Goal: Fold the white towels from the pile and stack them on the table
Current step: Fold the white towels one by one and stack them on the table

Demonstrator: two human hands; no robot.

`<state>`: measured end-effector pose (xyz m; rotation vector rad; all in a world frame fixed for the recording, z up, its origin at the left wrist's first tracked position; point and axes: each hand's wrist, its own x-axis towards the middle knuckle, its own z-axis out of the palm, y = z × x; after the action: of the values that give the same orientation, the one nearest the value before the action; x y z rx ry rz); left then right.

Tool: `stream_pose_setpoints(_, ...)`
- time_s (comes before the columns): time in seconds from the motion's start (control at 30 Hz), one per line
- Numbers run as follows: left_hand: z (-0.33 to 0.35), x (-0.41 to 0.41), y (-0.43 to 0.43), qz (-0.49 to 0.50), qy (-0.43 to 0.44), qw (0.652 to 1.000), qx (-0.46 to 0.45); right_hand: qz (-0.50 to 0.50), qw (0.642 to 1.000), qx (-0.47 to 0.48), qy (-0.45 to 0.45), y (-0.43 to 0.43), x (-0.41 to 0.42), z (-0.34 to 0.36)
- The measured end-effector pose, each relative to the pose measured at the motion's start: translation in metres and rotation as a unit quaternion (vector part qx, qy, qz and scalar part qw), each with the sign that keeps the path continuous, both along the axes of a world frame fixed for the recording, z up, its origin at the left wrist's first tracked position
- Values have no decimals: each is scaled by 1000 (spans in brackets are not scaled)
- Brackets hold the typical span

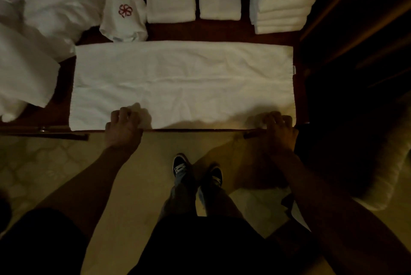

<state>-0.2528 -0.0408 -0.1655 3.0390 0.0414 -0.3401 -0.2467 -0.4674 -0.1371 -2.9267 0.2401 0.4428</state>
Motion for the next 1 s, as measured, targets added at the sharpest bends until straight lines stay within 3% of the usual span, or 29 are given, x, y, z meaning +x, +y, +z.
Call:
stream_pose_setpoints(0.4,15,4,11,12,-31,998,-49,14,999,38,12,-13,10,-1)
stream_pose_setpoints(0.63,18,10,14,29,-44,994,-97,44,997,0,61,-13,10,-2)
stream_pose_setpoints(0.8,19,14,22,21,-28,994,-101,49,998,-22,33,-14,12,0)
stream_pose_setpoints(1.0,25,24,20,33,-38,993,-107,16,999,38,9,-21,18,7)
